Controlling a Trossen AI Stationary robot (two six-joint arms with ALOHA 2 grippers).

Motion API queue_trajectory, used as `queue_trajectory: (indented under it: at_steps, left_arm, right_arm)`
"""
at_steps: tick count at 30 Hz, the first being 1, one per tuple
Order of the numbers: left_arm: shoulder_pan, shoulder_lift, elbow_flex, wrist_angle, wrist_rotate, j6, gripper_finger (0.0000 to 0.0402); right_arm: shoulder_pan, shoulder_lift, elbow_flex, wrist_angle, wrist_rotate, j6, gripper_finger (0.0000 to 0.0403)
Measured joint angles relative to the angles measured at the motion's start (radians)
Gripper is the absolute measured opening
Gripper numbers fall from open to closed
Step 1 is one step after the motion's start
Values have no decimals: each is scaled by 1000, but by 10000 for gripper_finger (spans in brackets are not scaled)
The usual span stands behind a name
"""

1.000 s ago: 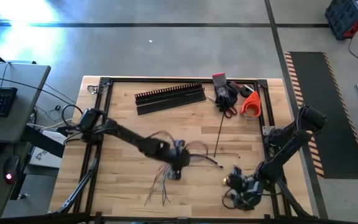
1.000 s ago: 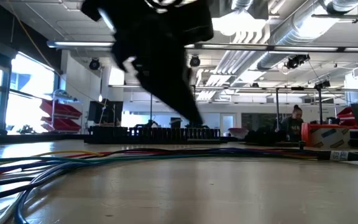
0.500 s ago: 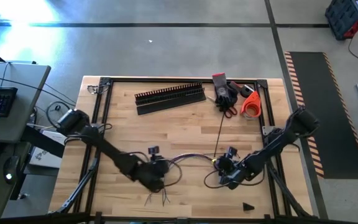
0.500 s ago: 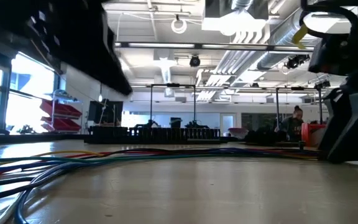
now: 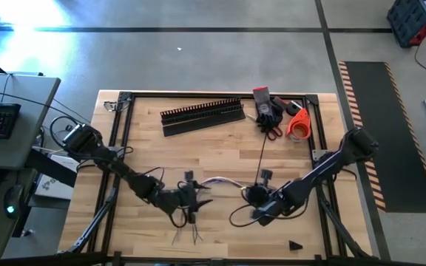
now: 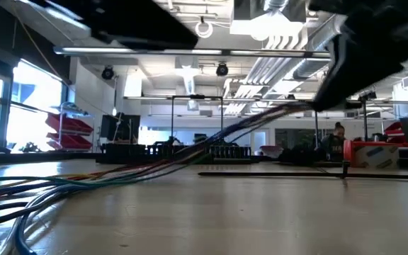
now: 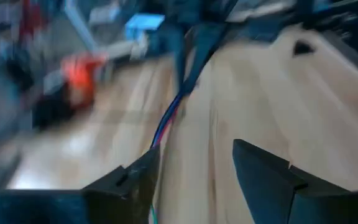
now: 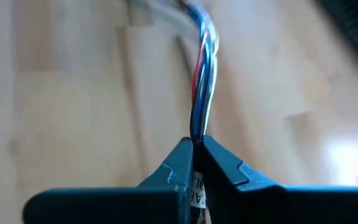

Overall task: Ziptie cables
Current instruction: Wrap the top black zip tie around the colored cable bundle

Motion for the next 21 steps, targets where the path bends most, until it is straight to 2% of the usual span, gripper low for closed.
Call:
queue_trajectory:
  at_steps: [4, 8, 13, 18, 21]
  left_arm:
    - [36, 35, 47, 98, -1, 304, 202]
    - [91, 105, 99, 119, 25, 434, 212]
    - [130, 209, 176, 138, -59, 489, 214]
    - [155, 308, 253, 134, -309, 453, 211]
    - [165, 337, 250, 100, -367, 411, 201]
  right_arm:
    - [-21, -4, 128, -92, 31, -67, 4]
    - [-26, -1, 185, -106, 39, -134, 4]
    - [-25, -2, 216, -105, 43, -141, 3]
    - [-13, -4, 218, -117, 28, -121, 2]
    - [20, -18, 218, -145, 32, -80, 2]
